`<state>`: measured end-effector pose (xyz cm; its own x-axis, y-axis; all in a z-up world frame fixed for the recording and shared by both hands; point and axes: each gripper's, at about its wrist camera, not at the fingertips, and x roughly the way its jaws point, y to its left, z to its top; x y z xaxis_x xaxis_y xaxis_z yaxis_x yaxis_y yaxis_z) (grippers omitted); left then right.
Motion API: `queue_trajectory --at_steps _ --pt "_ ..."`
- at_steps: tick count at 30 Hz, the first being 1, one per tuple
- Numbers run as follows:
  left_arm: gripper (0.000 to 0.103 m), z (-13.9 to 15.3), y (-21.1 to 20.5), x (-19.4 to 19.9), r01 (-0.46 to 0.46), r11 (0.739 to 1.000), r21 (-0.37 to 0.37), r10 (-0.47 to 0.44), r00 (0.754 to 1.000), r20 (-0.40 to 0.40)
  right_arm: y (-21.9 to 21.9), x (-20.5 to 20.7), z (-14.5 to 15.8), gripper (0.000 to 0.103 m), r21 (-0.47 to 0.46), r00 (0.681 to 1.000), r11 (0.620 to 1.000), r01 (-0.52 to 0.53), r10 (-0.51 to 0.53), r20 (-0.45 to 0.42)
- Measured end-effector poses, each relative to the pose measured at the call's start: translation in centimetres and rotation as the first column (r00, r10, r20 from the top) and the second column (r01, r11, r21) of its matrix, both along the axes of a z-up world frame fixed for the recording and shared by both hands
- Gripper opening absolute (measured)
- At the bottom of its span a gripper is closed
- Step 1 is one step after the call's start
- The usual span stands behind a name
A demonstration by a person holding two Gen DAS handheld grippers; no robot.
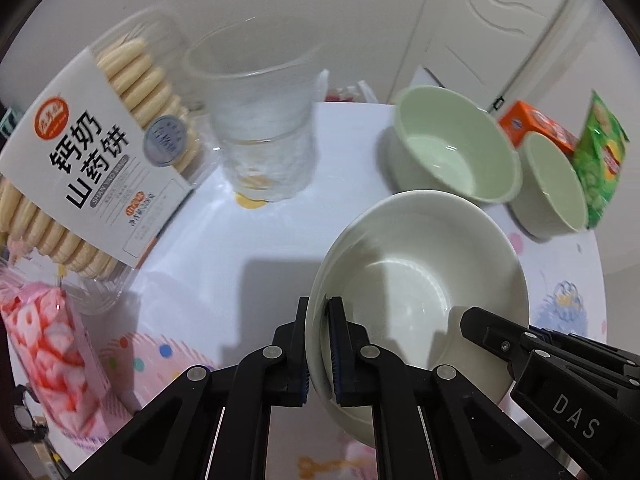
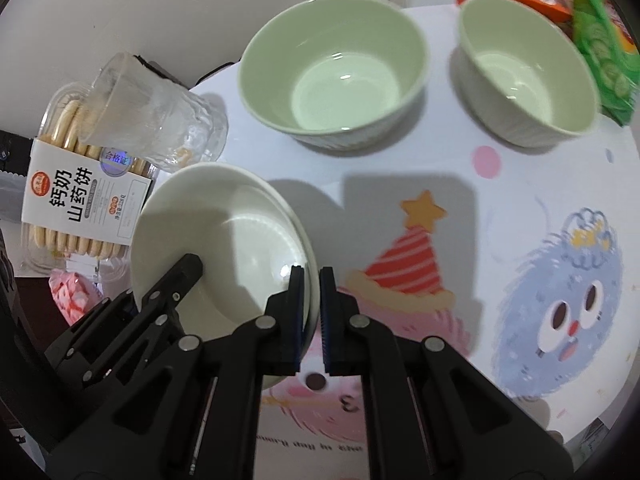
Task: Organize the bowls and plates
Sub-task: 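Lift the cream bowl with both grippers, set it beside the steel bowls, open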
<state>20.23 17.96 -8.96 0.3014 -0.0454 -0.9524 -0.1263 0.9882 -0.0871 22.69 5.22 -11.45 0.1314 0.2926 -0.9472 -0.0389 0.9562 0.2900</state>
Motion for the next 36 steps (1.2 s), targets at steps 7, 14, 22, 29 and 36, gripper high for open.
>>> queue_trajectory --at_steps 7,14,22,29,36 --pt "0.007 1.2 -6.7 -0.7 0.099 0.995 -0.004 -0.098 0.995 0.014 -6.0 -3.4 1.9 0.009 -0.009 0.998 0.998 0.061 -0.061 0.027" --pt "0.007 1.4 -16.4 -2.7 0.220 0.975 0.001 -0.220 0.975 0.014 -14.8 -6.6 2.5 0.009 -0.028 0.988 0.988 0.153 -0.151 0.035" --pt "0.007 0.7 -25.5 -4.9 0.302 0.953 -0.018 -0.302 0.953 0.002 -24.7 -9.3 2.5 0.009 -0.051 0.967 0.966 0.255 -0.253 0.030" --pt "0.007 -0.8 -30.7 -6.7 0.319 0.947 -0.028 -0.320 0.947 -0.023 -30.3 -11.6 1.3 0.009 -0.074 0.960 0.957 0.280 -0.279 0.019" --pt "0.008 -2.4 -32.8 -7.7 0.310 0.951 -0.017 -0.310 0.949 -0.047 -32.6 -12.4 -0.3 0.009 -0.077 0.966 0.963 0.257 -0.258 0.002"
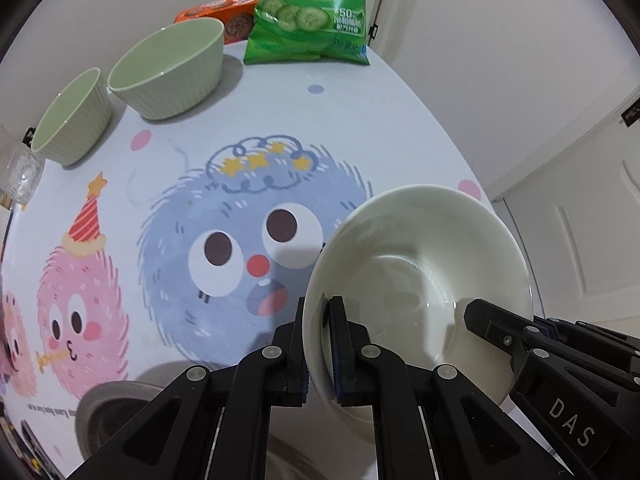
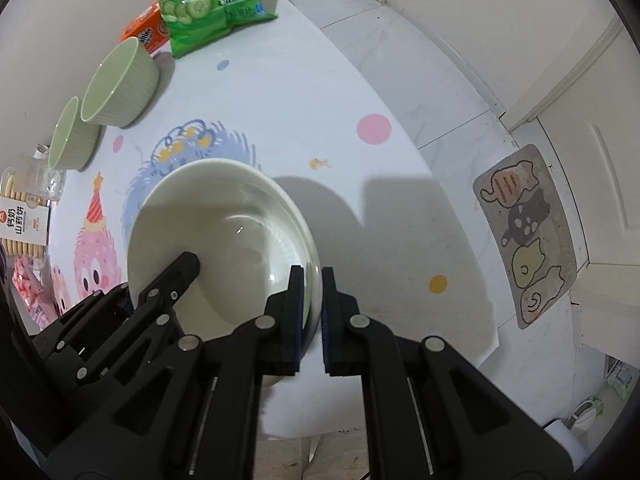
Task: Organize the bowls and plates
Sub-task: 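Lift the cream bowl with both grippers, set it beside the steel bowls, open, then move both grippers to a large green bowl and close on its rim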
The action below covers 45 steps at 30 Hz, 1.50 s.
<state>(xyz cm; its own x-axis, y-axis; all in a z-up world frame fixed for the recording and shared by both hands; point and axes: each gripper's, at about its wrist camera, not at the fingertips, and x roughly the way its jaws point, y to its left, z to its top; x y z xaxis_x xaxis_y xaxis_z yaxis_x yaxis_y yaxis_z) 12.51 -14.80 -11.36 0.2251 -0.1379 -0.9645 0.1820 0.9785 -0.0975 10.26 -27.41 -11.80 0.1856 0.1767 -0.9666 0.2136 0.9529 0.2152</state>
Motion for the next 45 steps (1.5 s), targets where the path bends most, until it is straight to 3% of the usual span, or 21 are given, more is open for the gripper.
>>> queue_trajectory --at_steps 9,14,17,19,21,27,30,32,34,37,45 --pt "0.008 -1.5 -0.3 -0.2 0.005 1.000 0.016 -0.006 1.000 0.006 -0.3 -0.3 -1.2 0.009 -0.003 0.999 0.999 -0.036 0.036 -0.004" --pt "0.015 -1.6 -0.4 0.0 0.011 1.000 0.026 -0.011 1.000 -0.015 -0.1 -0.6 -1.3 0.010 -0.010 0.999 0.999 -0.050 0.050 -0.007" --pt "0.029 -1.6 -0.3 -0.1 0.013 0.999 0.041 -0.013 1.000 -0.017 0.1 -0.6 -1.3 0.011 -0.018 0.998 0.998 -0.056 0.056 -0.017" --pt "0.047 -1.5 0.0 -0.2 0.014 0.999 0.032 -0.014 1.000 -0.015 0.1 -0.8 -1.3 0.011 -0.016 0.999 0.999 -0.051 0.051 -0.017" --pt "0.057 -1.2 0.4 -0.2 0.011 1.000 0.023 -0.011 1.000 -0.005 0.1 -0.9 -1.1 0.012 -0.015 0.999 0.999 -0.044 0.044 -0.013" --pt "0.075 0.8 1.6 -0.9 -0.004 1.000 0.008 0.004 0.999 0.037 0.4 -1.3 0.3 0.018 -0.043 0.999 0.998 -0.048 0.049 0.016" --pt "0.080 2.0 2.4 -1.1 -0.012 1.000 -0.007 0.012 0.998 0.056 0.4 -1.5 1.8 0.030 -0.070 0.998 0.997 -0.044 0.048 0.051" --pt "0.082 3.1 3.2 -1.2 -0.017 0.999 -0.027 0.019 0.998 0.067 0.6 -1.7 3.1 0.039 -0.081 0.996 0.996 -0.042 0.048 0.077" --pt "0.083 4.5 4.2 -1.3 -0.028 0.999 -0.046 0.032 0.996 0.083 1.0 -1.8 4.5 0.041 -0.085 0.993 0.995 -0.046 0.055 0.105" --pt "0.083 6.6 7.2 -0.6 -0.071 0.996 -0.062 0.077 0.991 0.105 2.4 -1.2 6.6 0.042 -0.067 0.986 0.995 -0.070 0.079 0.147" --pt "0.083 7.9 17.9 5.2 -0.265 0.963 -0.053 0.269 0.957 0.109 10.3 4.4 9.7 0.043 0.042 0.963 0.982 -0.182 0.170 0.208"
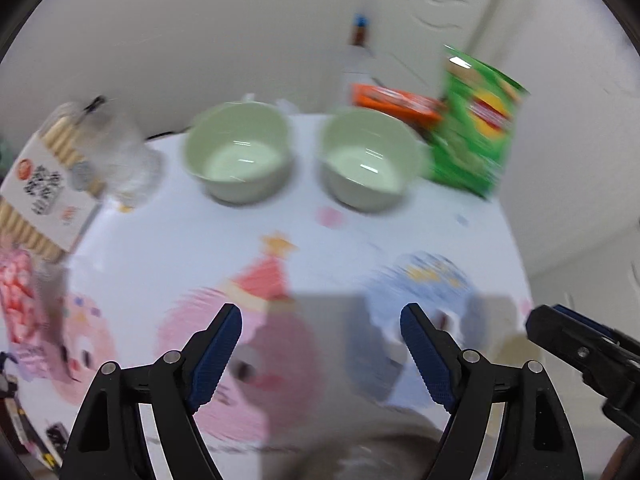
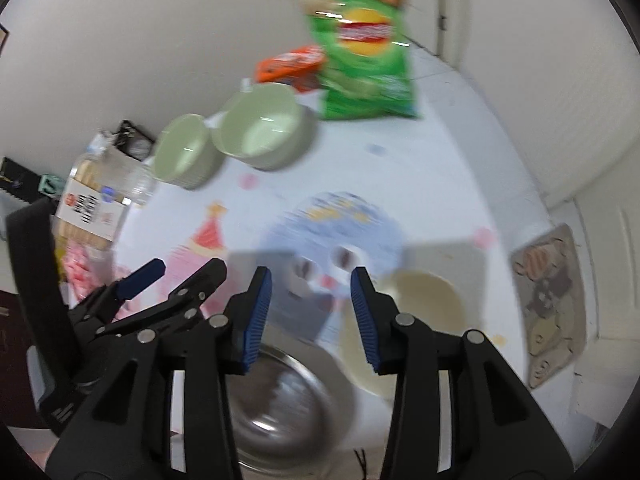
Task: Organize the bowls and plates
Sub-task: 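Move both grippers to a large green bowl and close on its rim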
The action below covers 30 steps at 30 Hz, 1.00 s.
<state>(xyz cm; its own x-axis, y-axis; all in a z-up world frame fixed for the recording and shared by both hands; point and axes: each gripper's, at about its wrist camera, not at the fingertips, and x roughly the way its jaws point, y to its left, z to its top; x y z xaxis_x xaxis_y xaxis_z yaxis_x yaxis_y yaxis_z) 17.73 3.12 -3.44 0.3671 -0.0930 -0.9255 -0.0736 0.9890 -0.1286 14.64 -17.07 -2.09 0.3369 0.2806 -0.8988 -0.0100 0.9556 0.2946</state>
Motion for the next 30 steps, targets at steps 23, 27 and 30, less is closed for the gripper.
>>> queue_trajectory --at_steps 23,27,30 --pt "0.083 -5.9 11.9 12.6 -0.089 0.995 0.035 0.092 0.994 -0.066 14.3 15.2 -7.3 0.043 0.096 0.978 0.989 0.116 -0.097 -0.185" --pt "0.083 -6.8 12.4 13.5 -0.085 0.996 0.036 0.087 0.993 -0.080 14.5 16.1 -8.4 0.043 0.101 0.968 0.984 0.149 -0.124 -0.218" --pt "0.082 -7.4 12.7 14.1 -0.087 0.996 0.037 0.090 0.991 -0.094 14.9 16.9 -9.2 0.043 0.097 0.963 0.983 0.159 -0.133 -0.235"
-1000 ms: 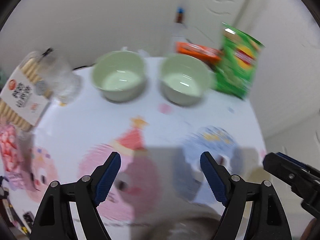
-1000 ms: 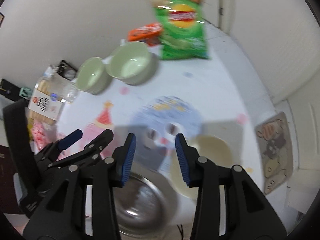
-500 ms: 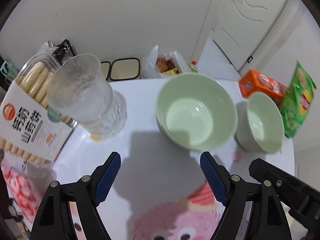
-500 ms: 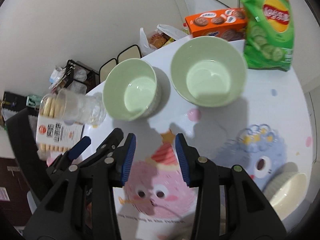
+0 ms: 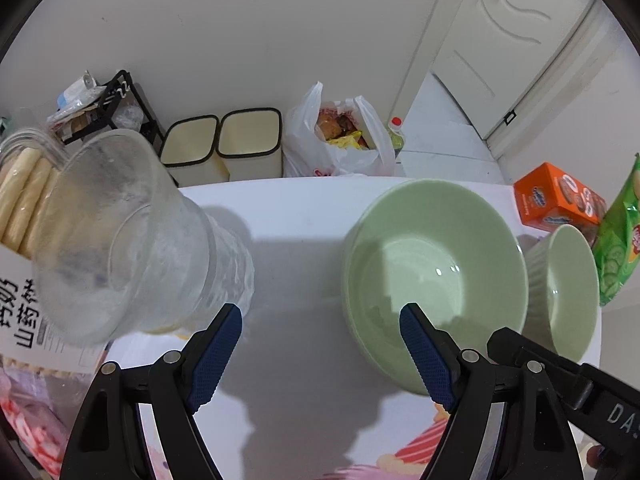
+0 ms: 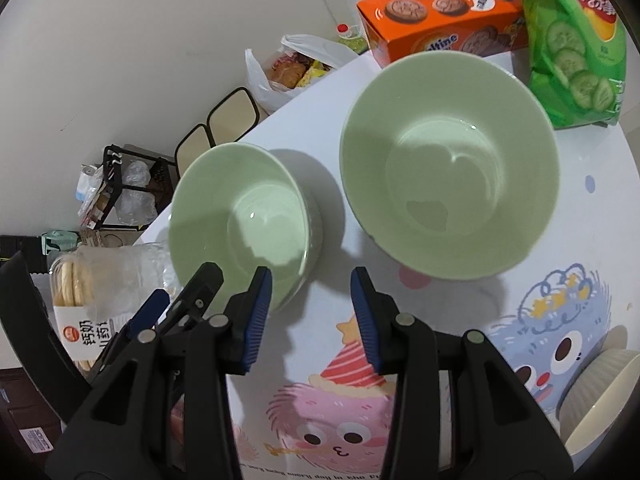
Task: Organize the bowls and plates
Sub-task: 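Move both grippers to a large green bowl and close on its rim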
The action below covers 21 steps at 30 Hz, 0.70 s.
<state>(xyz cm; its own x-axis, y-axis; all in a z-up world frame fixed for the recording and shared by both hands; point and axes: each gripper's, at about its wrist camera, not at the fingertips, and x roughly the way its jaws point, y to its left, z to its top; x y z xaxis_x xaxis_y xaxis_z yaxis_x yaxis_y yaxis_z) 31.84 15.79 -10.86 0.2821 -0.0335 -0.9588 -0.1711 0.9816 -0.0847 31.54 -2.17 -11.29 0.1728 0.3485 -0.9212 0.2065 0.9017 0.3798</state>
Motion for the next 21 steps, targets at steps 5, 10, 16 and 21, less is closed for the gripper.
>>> queue_trajectory --at_steps 5,10,16,21 --pt "0.066 -0.7 0.0 0.6 0.006 1.000 -0.005 -0.006 1.000 -0.015 0.2 0.5 -1.3 0.042 -0.001 0.999 1.000 0.013 -0.013 -0.033" --pt "0.040 -1.4 -0.3 0.8 0.013 1.000 -0.020 -0.014 0.999 -0.030 0.3 0.7 -1.8 0.027 0.002 0.999 1.000 0.014 -0.014 -0.047" --pt "0.014 -1.3 -1.6 1.0 0.052 0.998 -0.030 -0.053 0.998 -0.021 0.9 1.0 -1.7 0.017 -0.009 0.999 1.000 -0.011 0.011 -0.036" --pt "0.013 -1.3 -1.8 1.0 0.048 0.999 -0.021 -0.048 0.999 -0.015 0.7 1.0 -1.9 0.017 0.015 0.999 1.000 -0.011 0.011 -0.039"
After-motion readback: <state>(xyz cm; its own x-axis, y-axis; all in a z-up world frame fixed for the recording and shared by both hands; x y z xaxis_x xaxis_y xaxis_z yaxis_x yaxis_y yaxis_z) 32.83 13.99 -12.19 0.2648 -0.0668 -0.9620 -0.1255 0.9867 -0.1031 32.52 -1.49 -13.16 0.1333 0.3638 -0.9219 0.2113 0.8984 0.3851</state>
